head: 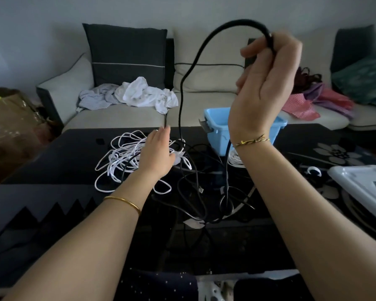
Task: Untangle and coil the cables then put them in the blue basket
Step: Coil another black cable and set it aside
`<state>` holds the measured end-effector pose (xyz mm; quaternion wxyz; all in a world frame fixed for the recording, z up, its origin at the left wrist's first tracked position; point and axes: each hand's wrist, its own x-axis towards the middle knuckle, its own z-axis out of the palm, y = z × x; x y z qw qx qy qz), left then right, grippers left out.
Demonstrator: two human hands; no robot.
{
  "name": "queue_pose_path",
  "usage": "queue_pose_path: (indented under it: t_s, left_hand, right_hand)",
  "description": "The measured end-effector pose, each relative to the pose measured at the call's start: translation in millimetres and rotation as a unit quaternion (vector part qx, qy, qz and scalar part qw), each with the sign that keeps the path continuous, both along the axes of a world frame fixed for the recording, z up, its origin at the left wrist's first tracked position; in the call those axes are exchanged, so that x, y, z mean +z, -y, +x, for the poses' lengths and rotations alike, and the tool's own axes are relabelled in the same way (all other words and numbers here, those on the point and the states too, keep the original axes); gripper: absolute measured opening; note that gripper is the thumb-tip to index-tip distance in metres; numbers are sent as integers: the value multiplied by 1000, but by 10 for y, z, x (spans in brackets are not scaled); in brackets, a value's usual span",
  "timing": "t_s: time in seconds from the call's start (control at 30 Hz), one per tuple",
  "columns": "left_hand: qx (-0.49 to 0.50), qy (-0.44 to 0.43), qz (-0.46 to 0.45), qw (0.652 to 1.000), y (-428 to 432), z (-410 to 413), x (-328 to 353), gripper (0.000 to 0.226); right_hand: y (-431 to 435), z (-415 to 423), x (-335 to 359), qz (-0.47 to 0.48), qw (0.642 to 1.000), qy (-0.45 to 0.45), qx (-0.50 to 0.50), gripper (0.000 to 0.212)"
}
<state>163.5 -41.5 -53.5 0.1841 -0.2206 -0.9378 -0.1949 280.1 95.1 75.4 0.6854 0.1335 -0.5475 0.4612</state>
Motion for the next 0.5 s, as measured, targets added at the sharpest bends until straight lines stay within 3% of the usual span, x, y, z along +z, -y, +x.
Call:
queue_pose_path:
  t_s: [0.17,0.37,0.43,0.5]
  left_hand:
    - [19,62,-27,998,-66,7,-60,71]
    - [43,123,-58,990,-203,181,-7,70]
    - [47,142,-71,986,-229,223,-2,56]
    - [62,146,-53,986,-180,226,31,25]
  right_hand:
    - [-86,73,141,-16,999,-50,-6,16]
    - [-71,4,171,-64,997,-38,13,18]
    - [-69,-26,163,-72,997,-29,13,18]
    - [-122,-90,122,-94,996,-1,7,18]
